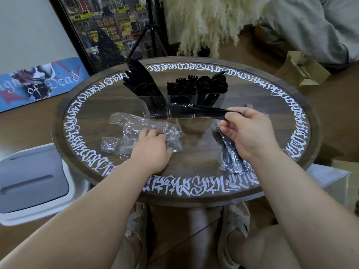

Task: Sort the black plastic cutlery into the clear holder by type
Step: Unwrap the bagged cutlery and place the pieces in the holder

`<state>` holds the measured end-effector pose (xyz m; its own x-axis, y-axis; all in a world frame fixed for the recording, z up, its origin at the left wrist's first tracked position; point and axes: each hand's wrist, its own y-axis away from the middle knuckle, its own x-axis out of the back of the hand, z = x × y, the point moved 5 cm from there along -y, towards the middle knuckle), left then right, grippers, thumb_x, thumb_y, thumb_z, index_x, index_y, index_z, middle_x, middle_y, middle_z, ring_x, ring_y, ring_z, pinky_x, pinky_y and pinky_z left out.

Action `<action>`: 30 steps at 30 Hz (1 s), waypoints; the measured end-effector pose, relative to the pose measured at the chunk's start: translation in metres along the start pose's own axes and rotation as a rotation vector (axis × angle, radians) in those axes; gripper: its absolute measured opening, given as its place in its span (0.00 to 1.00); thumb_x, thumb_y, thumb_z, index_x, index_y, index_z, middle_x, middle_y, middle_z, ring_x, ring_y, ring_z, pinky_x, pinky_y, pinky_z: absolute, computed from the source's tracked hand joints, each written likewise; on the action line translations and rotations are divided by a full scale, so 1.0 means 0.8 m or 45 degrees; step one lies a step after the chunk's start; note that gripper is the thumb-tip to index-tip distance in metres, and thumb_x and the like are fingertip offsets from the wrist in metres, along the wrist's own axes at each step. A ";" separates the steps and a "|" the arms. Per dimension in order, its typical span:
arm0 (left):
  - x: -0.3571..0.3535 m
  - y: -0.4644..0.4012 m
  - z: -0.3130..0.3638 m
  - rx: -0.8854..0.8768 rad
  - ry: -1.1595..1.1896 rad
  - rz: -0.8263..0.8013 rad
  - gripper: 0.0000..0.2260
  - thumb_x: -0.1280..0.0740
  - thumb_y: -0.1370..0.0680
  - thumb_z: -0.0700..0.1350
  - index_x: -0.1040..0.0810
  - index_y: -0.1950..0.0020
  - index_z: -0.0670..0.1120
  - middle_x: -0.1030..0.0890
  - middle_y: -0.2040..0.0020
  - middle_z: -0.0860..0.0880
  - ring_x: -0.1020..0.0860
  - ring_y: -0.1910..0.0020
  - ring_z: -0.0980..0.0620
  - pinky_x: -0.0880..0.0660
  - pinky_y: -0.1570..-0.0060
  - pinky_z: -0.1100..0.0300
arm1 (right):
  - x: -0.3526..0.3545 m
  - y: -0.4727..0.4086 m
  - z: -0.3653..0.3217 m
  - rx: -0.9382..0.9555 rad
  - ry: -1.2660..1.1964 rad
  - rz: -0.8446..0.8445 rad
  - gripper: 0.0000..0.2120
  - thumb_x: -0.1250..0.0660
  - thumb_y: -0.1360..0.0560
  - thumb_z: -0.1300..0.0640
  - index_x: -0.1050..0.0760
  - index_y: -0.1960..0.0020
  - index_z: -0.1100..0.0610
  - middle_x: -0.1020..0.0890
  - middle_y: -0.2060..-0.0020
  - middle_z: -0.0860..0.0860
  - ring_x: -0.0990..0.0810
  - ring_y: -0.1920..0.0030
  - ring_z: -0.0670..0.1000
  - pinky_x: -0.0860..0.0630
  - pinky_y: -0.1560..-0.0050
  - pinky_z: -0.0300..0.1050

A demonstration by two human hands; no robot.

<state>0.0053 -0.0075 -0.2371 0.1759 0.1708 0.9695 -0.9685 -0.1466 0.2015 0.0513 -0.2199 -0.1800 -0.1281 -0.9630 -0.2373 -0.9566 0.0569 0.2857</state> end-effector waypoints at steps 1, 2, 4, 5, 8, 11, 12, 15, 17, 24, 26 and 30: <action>0.005 -0.001 0.002 -0.005 0.013 0.069 0.21 0.42 0.20 0.56 0.30 0.30 0.47 0.32 0.30 0.47 0.42 0.29 0.43 0.37 0.32 0.46 | -0.002 0.001 0.003 -0.035 0.032 -0.038 0.08 0.36 0.25 0.70 0.25 0.58 0.60 0.23 0.65 0.56 0.21 0.72 0.46 0.23 0.69 0.36; 0.013 -0.001 0.005 -0.013 0.046 0.174 0.19 0.43 0.20 0.54 0.27 0.34 0.46 0.30 0.33 0.46 0.40 0.30 0.43 0.36 0.33 0.47 | -0.004 0.001 0.008 -0.067 0.088 -0.080 0.08 0.36 0.24 0.71 0.26 0.58 0.60 0.23 0.66 0.56 0.21 0.73 0.46 0.23 0.70 0.36; 0.032 0.003 0.013 -0.013 0.218 0.394 0.13 0.43 0.20 0.48 0.25 0.44 0.42 0.25 0.43 0.44 0.33 0.38 0.43 0.33 0.41 0.49 | -0.009 0.003 0.018 -0.120 0.230 -0.151 0.09 0.37 0.25 0.72 0.27 0.58 0.61 0.23 0.66 0.56 0.21 0.74 0.46 0.22 0.71 0.37; 0.039 0.005 0.016 0.003 0.360 0.450 0.09 0.44 0.21 0.44 0.27 0.48 0.41 0.24 0.49 0.44 0.30 0.43 0.43 0.33 0.47 0.51 | -0.011 0.003 0.023 -0.137 0.304 -0.175 0.09 0.38 0.25 0.73 0.27 0.58 0.61 0.23 0.66 0.56 0.21 0.74 0.47 0.22 0.71 0.37; 0.047 0.012 0.023 0.038 0.841 0.362 0.08 0.44 0.23 0.40 0.28 0.46 0.46 0.24 0.61 0.44 0.26 0.60 0.45 0.31 0.61 0.52 | -0.016 0.001 0.034 -0.146 0.540 -0.225 0.10 0.38 0.25 0.73 0.28 0.59 0.60 0.22 0.65 0.56 0.21 0.73 0.48 0.20 0.69 0.40; 0.049 0.018 0.029 0.011 1.231 0.258 0.11 0.42 0.22 0.39 0.28 0.46 0.53 0.19 0.56 0.44 0.26 0.67 0.51 0.26 0.61 0.54 | -0.017 -0.002 0.042 -0.129 0.753 -0.239 0.09 0.37 0.26 0.71 0.28 0.60 0.59 0.21 0.66 0.56 0.19 0.71 0.50 0.19 0.65 0.44; 0.050 0.018 0.029 0.019 1.343 0.252 0.09 0.41 0.22 0.39 0.28 0.48 0.53 0.19 0.56 0.47 0.26 0.69 0.54 0.26 0.63 0.57 | -0.017 -0.003 0.043 -0.120 0.789 -0.238 0.09 0.37 0.26 0.70 0.28 0.60 0.59 0.20 0.65 0.56 0.19 0.70 0.50 0.19 0.66 0.44; 0.053 0.015 0.019 0.106 1.474 0.291 0.01 0.37 0.21 0.45 0.27 0.50 0.50 0.22 0.62 0.53 0.24 0.71 0.59 0.28 0.68 0.65 | -0.023 -0.001 0.045 -0.103 0.881 -0.278 0.09 0.38 0.26 0.70 0.28 0.60 0.59 0.20 0.65 0.57 0.19 0.70 0.50 0.20 0.66 0.44; 0.053 0.011 0.011 0.137 1.453 0.337 0.03 0.36 0.21 0.46 0.26 0.49 0.48 0.22 0.64 0.52 0.23 0.72 0.61 0.26 0.68 0.65 | -0.031 0.002 0.049 -0.109 0.984 -0.368 0.09 0.37 0.26 0.69 0.28 0.59 0.57 0.18 0.64 0.58 0.17 0.68 0.51 0.18 0.62 0.48; 0.051 0.007 0.006 0.103 1.426 0.297 0.04 0.36 0.21 0.44 0.29 0.55 0.50 0.21 0.64 0.50 0.21 0.68 0.55 0.22 0.58 0.51 | -0.061 0.016 0.042 0.234 1.572 -0.653 0.05 0.31 0.29 0.56 0.21 0.53 0.53 0.16 0.57 0.49 0.19 0.54 0.51 0.23 0.49 0.47; 0.049 0.009 0.012 0.039 1.391 0.270 0.05 0.36 0.22 0.43 0.29 0.56 0.51 0.22 0.65 0.52 0.21 0.69 0.56 0.23 0.58 0.52 | -0.073 0.017 0.037 0.362 1.382 -0.603 0.12 0.31 0.28 0.55 0.21 0.45 0.51 0.17 0.54 0.45 0.20 0.52 0.47 0.24 0.44 0.48; 0.050 0.015 0.026 -0.095 1.340 0.226 0.08 0.37 0.21 0.40 0.27 0.54 0.54 0.22 0.65 0.53 0.23 0.69 0.58 0.28 0.66 0.64 | -0.090 0.018 0.032 0.467 1.001 -0.530 0.15 0.34 0.26 0.58 0.23 0.40 0.47 0.18 0.53 0.43 0.19 0.54 0.45 0.23 0.44 0.49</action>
<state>0.0047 -0.0226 -0.1928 -0.1746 0.9129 0.3690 -0.9799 -0.1979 0.0259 0.0398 -0.1427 -0.1823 0.3242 -0.8185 0.4742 -0.9253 -0.3786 -0.0208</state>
